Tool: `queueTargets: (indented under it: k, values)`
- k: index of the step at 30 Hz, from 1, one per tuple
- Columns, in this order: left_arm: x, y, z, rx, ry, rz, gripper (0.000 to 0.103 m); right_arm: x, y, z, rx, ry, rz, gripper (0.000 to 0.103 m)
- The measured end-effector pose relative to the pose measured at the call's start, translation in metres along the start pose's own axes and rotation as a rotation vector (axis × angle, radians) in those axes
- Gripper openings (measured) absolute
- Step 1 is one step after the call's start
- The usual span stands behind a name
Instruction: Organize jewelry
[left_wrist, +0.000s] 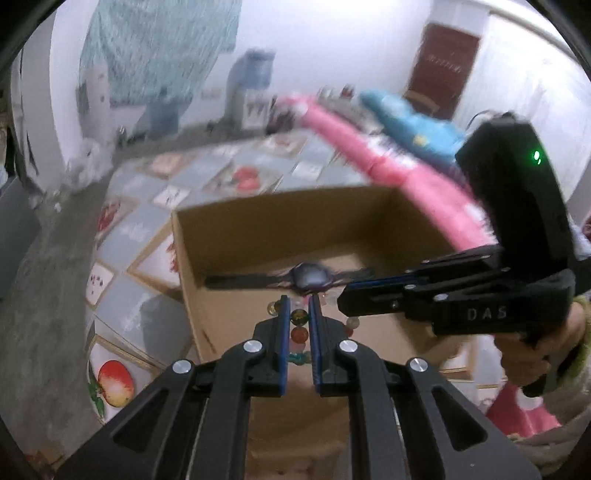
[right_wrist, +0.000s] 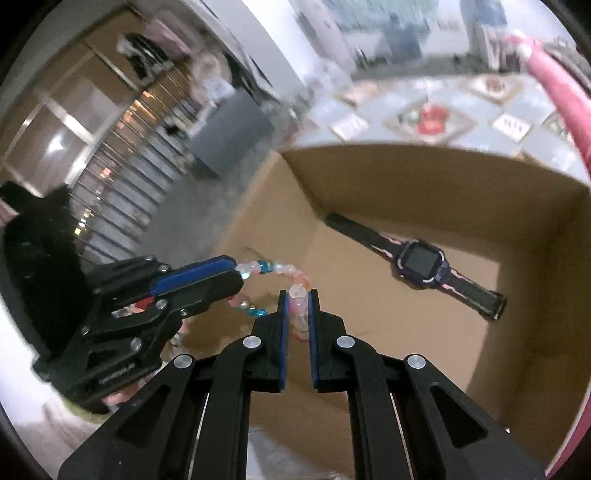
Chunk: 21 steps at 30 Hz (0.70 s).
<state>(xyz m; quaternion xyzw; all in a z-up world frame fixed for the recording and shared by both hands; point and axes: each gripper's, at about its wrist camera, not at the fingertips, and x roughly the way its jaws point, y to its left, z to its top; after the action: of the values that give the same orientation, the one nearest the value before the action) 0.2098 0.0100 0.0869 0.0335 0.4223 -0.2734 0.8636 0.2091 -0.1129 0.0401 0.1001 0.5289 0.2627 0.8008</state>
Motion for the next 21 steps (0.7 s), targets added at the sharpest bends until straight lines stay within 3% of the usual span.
queueTargets:
  k: [4, 9, 10, 14, 21]
  values:
    - [0.028, 0.010, 0.000, 0.008, 0.089, 0.082, 0.010, 0.035, -0.007, 0.012, 0.036, 0.102, -0.028, 0.008]
    - [0.030, 0.016, -0.007, 0.014, 0.086, 0.117, 0.013, 0.045, -0.014, 0.016, 0.081, 0.110, 0.006, 0.011]
    - [0.028, 0.016, -0.007, 0.011, 0.077, 0.117, 0.018, 0.041, -0.015, 0.014, 0.084, 0.098, 0.018, 0.011]
    - [0.009, 0.017, -0.010, -0.003, 0.009, 0.135, 0.020, 0.010, -0.018, -0.001, 0.101, 0.021, 0.077, 0.011]
    - [-0.051, -0.006, -0.046, 0.013, -0.173, 0.039, 0.023, -0.075, -0.020, -0.072, 0.009, -0.227, 0.209, 0.014]
